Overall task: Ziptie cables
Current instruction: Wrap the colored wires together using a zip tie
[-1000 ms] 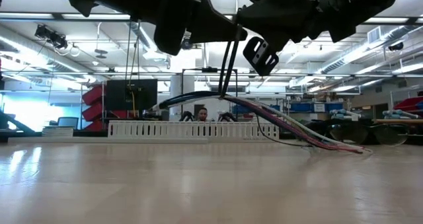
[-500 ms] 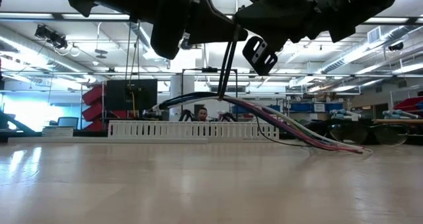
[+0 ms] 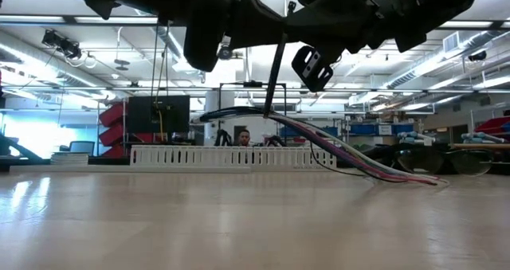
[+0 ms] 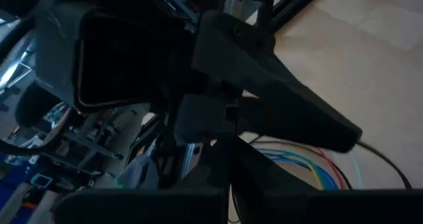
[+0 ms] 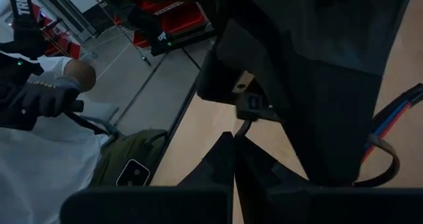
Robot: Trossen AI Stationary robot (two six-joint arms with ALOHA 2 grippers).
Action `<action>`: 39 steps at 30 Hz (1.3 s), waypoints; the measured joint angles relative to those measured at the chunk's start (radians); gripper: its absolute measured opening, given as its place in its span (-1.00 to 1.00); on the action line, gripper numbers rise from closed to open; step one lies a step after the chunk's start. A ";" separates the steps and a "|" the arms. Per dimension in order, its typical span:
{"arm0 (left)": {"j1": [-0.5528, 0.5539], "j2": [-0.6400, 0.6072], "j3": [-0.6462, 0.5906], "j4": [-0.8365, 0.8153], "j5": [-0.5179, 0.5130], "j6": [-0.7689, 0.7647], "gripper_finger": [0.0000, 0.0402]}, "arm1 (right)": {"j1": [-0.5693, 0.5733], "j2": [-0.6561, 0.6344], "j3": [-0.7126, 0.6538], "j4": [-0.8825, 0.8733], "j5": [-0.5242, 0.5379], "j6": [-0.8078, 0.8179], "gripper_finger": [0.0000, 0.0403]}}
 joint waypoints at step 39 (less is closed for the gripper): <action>-0.001 -0.001 0.000 -0.072 0.000 -0.001 -1.00 | -0.019 0.000 0.000 -0.004 -0.005 0.005 -1.00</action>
